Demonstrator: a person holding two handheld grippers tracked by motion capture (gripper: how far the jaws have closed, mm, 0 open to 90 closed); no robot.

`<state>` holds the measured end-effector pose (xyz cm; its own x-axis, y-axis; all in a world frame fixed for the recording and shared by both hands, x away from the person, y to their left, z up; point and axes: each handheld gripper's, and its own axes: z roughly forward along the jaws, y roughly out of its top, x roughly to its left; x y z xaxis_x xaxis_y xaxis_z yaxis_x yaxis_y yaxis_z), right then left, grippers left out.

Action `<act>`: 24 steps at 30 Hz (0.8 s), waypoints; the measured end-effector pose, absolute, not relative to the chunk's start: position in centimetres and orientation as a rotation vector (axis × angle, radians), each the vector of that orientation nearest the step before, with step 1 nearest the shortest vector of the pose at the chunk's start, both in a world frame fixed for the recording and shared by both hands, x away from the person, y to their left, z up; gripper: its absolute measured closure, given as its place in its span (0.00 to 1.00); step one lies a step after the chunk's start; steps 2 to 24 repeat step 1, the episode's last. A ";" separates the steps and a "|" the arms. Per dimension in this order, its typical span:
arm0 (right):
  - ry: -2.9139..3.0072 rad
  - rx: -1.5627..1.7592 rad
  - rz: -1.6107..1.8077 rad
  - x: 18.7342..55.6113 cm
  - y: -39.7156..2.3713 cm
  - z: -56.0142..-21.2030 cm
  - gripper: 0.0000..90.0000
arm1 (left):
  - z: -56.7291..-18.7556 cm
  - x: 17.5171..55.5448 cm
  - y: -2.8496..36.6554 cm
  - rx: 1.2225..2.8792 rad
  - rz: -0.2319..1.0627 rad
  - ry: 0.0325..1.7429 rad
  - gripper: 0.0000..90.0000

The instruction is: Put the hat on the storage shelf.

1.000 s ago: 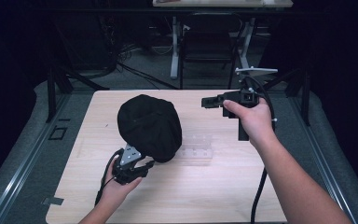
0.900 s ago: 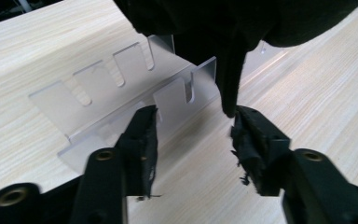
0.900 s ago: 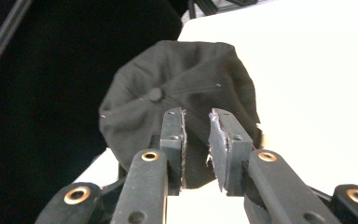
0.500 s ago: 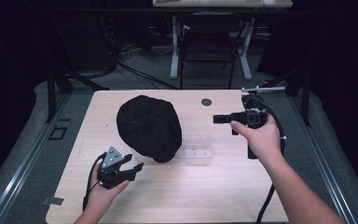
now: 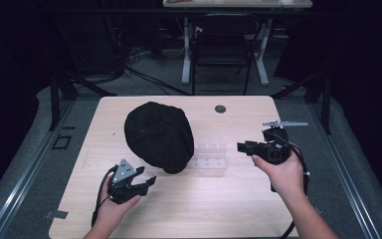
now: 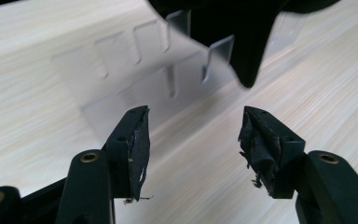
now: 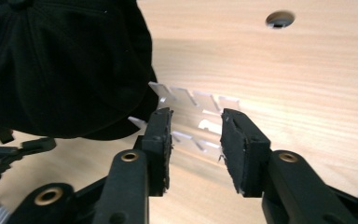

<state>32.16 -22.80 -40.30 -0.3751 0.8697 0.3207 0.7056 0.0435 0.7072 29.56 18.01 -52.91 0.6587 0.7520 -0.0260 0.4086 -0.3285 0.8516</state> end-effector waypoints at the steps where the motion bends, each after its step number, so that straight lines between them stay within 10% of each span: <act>1: 2.094 1.617 1.253 31.9 -23.0 -40.6 0.67 | -52.8 29.7 17.5 1.954 0.466 0.890 0.48; 24: 2.094 1.617 1.253 31.9 -23.0 -40.6 0.67 | -52.8 29.7 17.5 1.954 0.466 0.890 0.48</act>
